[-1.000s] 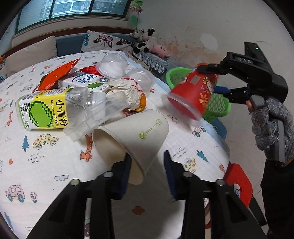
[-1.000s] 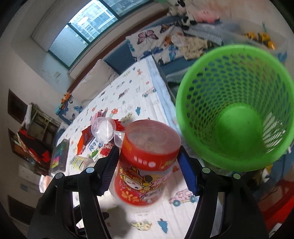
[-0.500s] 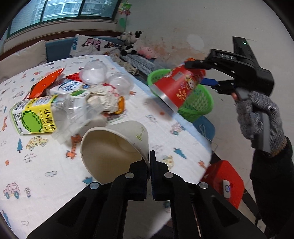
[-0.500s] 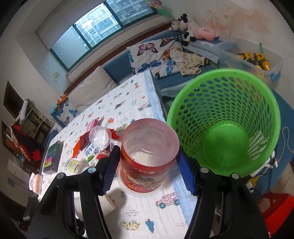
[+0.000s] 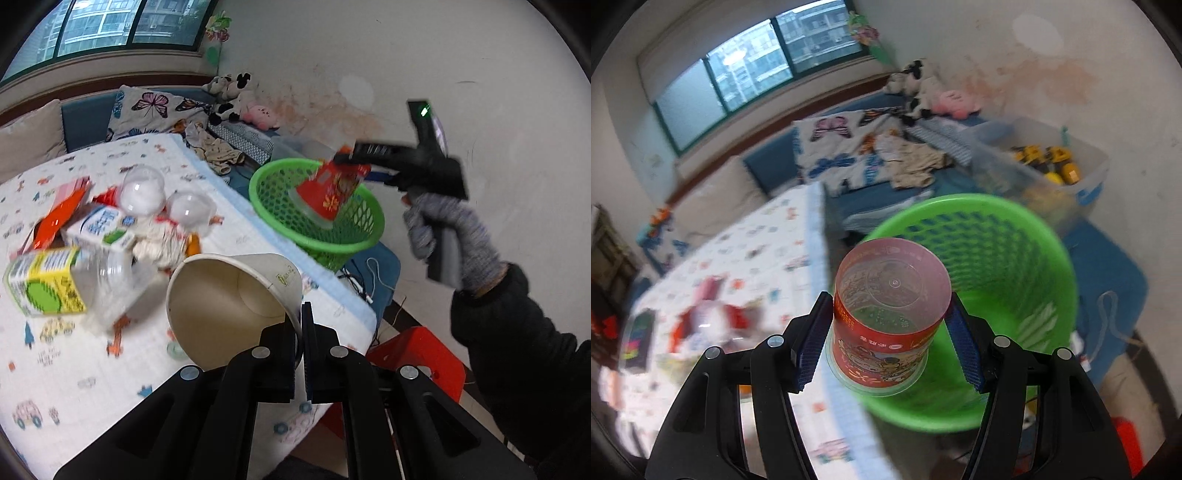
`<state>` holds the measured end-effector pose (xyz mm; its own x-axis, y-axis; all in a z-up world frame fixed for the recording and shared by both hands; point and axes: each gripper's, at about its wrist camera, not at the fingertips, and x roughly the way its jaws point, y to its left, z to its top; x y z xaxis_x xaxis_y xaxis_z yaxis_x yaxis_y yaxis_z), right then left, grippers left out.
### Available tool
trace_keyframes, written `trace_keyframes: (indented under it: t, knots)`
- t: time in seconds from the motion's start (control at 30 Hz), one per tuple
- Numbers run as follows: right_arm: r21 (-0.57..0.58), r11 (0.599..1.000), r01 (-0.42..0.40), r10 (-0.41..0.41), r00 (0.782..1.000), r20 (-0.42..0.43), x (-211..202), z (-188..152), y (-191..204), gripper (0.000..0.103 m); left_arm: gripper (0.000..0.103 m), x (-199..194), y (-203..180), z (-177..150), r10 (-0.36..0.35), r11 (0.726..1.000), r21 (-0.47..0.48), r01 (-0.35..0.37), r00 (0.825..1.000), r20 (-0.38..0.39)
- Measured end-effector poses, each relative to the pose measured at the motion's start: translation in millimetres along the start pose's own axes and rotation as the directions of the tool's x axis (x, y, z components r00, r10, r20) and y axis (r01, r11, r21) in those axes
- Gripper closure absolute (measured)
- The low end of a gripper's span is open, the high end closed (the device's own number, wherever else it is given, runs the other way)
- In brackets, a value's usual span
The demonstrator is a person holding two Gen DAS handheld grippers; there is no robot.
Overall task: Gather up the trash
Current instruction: 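Release red cup over green wastebasket with right gripper while left grasps white paper cup, then drop the white paper cup into the green wastebasket with the left gripper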
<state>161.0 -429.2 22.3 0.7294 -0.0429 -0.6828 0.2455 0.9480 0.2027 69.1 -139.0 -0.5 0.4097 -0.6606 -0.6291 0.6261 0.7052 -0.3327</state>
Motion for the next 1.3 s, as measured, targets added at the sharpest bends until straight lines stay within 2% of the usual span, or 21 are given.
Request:
trace_keyframes:
  t: [0.1,0.23,0.33,0.53,0.67,0.87,1.07,1.3]
  knots:
    - [-0.035,0.998,0.061,-0.062,0.998,-0.028,25,-6,-10,0.041,0.099,6,1,18,0.006,1.0,0.001,-0.006,1.0,0.003]
    - [-0.064,0.993,0.1,-0.105,0.991,-0.081,58,-16,-22,0.041,0.099,17,-1,41,0.027,0.999,0.021,-0.027,1.0,0.005]
    - [-0.071,0.992,0.103,-0.111,0.986,-0.123,76,-22,-29,0.04,0.099,32,-2,58,0.039,0.999,0.037,-0.039,0.999,-0.004]
    - [-0.079,0.993,0.084,-0.095,0.983,-0.155,86,-27,-36,0.04,0.099,64,-4,87,0.03,0.999,0.034,-0.029,0.999,-0.037]
    - [-0.085,0.994,0.067,-0.079,0.986,-0.15,79,-26,-38,0.033,0.099,87,-12,105,0.03,0.999,0.043,-0.028,0.998,-0.058]
    - [-0.097,0.994,0.053,-0.063,0.993,-0.098,52,-24,-41,0.03,0.099,125,-22,125,0.015,0.998,0.054,-0.009,0.995,-0.099]
    - [-0.087,0.995,0.054,-0.056,0.998,-0.017,14,-26,-50,0.023,0.099,164,-34,136,0.023,0.996,0.084,-0.011,0.989,-0.148]
    - [-0.051,0.997,0.049,-0.048,0.999,0.018,-9,-37,-57,0.017,0.098,198,-41,138,0.025,0.996,0.09,-0.008,0.98,-0.198]
